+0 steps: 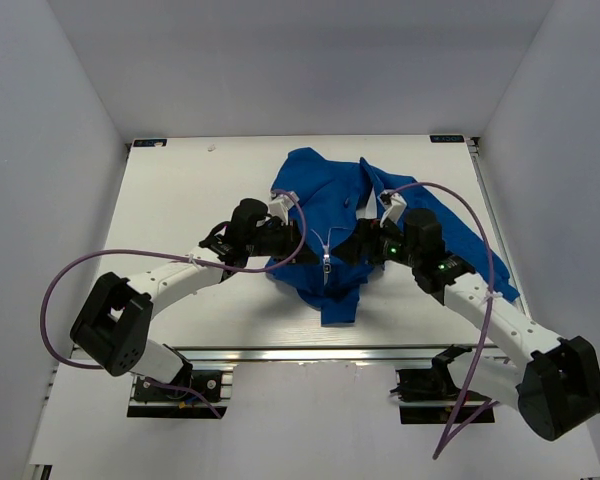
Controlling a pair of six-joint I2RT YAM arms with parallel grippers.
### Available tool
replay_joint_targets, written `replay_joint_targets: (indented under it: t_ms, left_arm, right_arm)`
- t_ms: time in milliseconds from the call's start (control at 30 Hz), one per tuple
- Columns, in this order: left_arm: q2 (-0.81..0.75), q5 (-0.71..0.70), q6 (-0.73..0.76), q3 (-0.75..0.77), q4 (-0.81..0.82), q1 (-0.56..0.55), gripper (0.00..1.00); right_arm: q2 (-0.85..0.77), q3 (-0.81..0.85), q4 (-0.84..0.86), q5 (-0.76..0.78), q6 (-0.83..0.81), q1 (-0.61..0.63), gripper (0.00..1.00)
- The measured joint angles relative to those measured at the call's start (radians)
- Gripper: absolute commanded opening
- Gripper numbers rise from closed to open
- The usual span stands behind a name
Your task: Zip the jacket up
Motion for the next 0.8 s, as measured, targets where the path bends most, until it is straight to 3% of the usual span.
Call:
replay_joint_targets:
  t_ms: [267, 500, 700, 800]
  left_arm:
    - [0.0, 0.002, -0.011, 0.002, -0.065, 0.0, 0.0]
    - [0.0, 0.002, -0.047, 0.011, -0.089, 0.0, 0.0]
    - [0.0, 0.006, -0.074, 0.011, -0.09, 0.0, 0.0]
    - [0.0, 0.011, -0.084, 0.011, -0.09, 0.0, 0.0]
  right_arm:
    - [0.0, 0.145, -0.267, 0.453, -0.15, 0.312, 0.89]
    - [-0.05, 0.152, -0.399, 0.842, -0.208, 0.463, 0.89]
    - [-0.06, 0.171, -0.483, 0.958, -0.256, 0.472, 0.89]
    - [-0.06, 0.171, -0.481, 1.007, -0.335, 0.552, 0.89]
